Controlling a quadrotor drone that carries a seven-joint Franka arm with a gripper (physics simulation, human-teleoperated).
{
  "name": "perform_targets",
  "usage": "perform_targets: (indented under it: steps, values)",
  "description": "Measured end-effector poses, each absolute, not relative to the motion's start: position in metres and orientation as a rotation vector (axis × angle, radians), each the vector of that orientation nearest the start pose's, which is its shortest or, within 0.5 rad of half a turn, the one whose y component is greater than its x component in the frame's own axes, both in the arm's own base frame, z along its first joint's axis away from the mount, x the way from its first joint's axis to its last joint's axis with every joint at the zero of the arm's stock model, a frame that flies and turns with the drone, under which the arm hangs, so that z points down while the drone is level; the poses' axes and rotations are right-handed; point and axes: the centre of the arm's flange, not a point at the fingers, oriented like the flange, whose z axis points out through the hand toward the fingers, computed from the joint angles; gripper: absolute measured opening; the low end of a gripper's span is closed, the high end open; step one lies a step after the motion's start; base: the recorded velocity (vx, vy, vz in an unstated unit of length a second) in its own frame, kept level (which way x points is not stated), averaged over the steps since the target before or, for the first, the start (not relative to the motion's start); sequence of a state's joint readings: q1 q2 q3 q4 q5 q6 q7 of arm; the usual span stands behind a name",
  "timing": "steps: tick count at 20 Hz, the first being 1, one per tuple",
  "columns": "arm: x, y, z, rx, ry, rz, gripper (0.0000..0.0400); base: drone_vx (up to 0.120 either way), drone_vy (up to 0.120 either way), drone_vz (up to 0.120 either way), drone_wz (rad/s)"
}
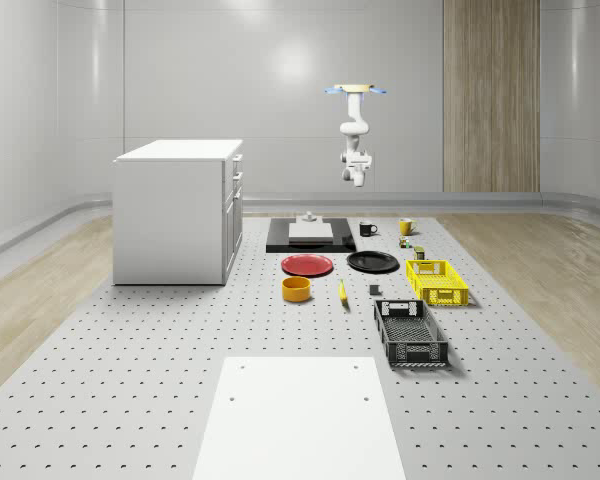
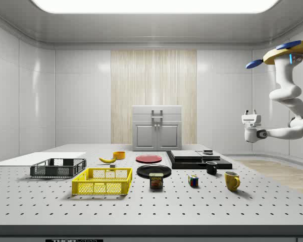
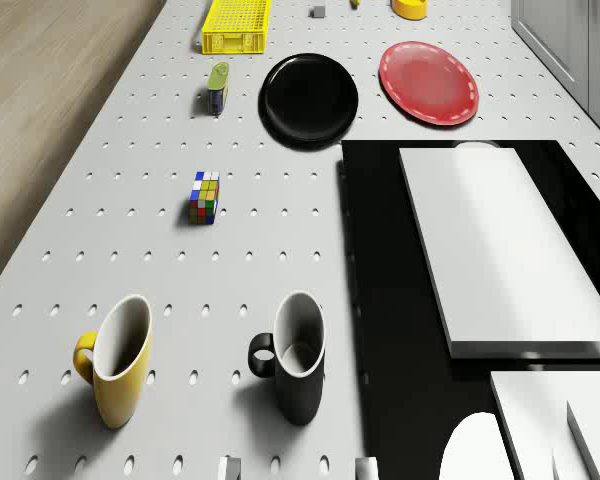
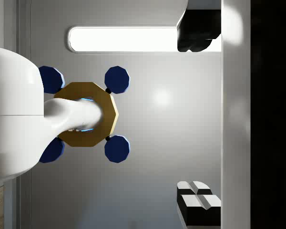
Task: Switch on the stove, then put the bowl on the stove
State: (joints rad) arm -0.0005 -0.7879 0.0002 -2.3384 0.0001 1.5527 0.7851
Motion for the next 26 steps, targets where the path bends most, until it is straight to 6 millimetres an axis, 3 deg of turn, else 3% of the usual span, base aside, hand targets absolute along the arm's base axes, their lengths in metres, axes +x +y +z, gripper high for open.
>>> perform_targets:
  steps: [7, 12, 22, 26]
  values:
    - [0.301, 0.000, 0.647, -2.900, 1.201, -0.011, 0.0400, 0.000, 0.000, 0.000, 0.000]
    - [0.303, 0.000, 0.673, -2.898, 1.201, -0.017, 0.0400, 0.000, 0.000, 0.000, 0.000]
    - [0.304, 0.000, 0.689, -2.896, 1.199, -0.028, 0.0400, 0.000, 0.000, 0.000, 0.000]
    - [0.304, 0.000, 0.691, -2.895, 1.199, -0.033, 0.0400, 0.110, -0.110, 0.000, 0.000]
